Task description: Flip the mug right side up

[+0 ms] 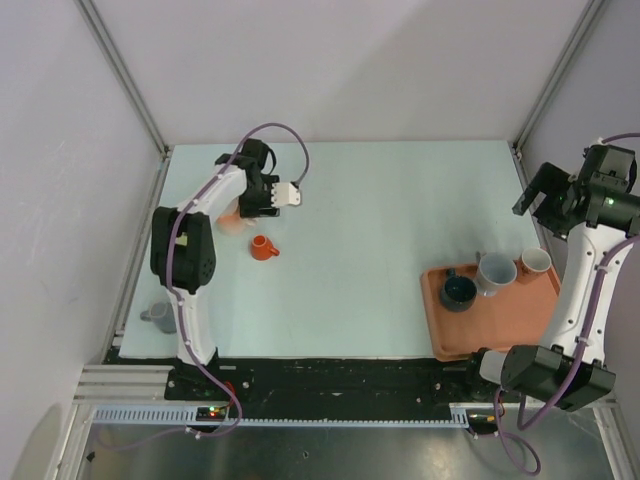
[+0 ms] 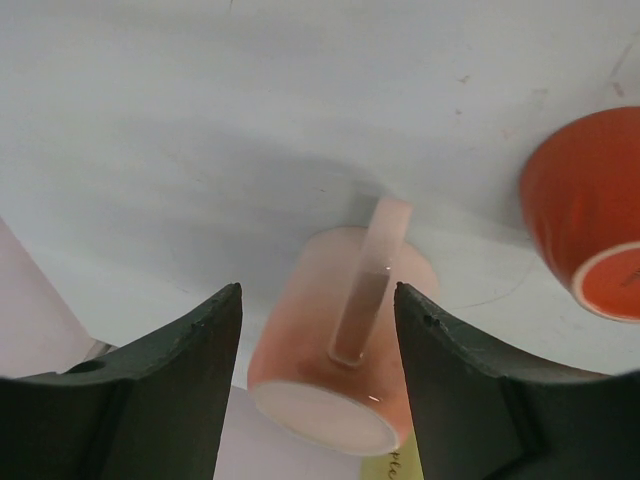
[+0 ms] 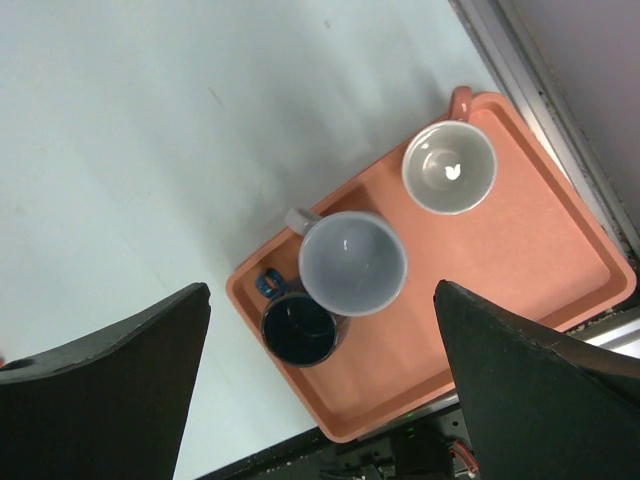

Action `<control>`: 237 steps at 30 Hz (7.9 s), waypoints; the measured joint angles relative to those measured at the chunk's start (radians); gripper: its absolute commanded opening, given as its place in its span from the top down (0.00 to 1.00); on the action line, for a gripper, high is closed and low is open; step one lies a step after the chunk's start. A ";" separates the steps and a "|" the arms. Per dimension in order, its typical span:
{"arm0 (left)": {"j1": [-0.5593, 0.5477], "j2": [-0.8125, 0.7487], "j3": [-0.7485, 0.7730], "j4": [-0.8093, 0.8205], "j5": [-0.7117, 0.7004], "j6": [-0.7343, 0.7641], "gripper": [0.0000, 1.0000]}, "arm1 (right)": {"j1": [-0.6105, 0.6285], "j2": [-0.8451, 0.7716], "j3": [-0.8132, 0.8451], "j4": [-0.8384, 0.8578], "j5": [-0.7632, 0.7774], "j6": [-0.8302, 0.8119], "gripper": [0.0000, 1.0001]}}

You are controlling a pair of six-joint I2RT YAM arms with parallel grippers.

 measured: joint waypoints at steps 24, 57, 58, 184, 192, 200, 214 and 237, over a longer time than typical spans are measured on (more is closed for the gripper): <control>0.006 0.100 0.134 -0.050 0.007 -0.072 1.00 | 0.219 -0.054 0.117 -0.080 -0.054 0.049 0.00; -0.122 -0.279 0.739 -0.018 0.812 -1.345 1.00 | 1.051 0.241 -0.016 1.221 -0.554 0.563 0.50; -0.124 -0.279 0.739 -0.019 0.823 -1.358 1.00 | 1.056 0.259 -0.009 1.243 -0.570 0.575 0.69; -0.154 -0.187 -0.369 0.048 0.131 0.018 0.41 | 0.932 -0.446 -0.640 0.241 0.134 0.549 0.01; -0.164 -0.143 -0.369 0.074 0.089 0.056 0.69 | 0.933 -0.443 -0.640 0.287 0.087 0.522 0.01; -0.165 -0.142 -0.370 0.099 0.074 0.054 1.00 | 0.933 -0.436 -0.640 0.315 0.067 0.503 0.01; -0.136 -0.151 0.027 0.111 0.329 -0.547 1.00 | 0.960 -0.327 -0.639 0.564 -0.093 0.475 0.01; -0.187 -0.280 0.305 0.103 0.894 -1.359 1.00 | 1.061 -0.086 -0.576 1.321 -0.224 0.599 0.17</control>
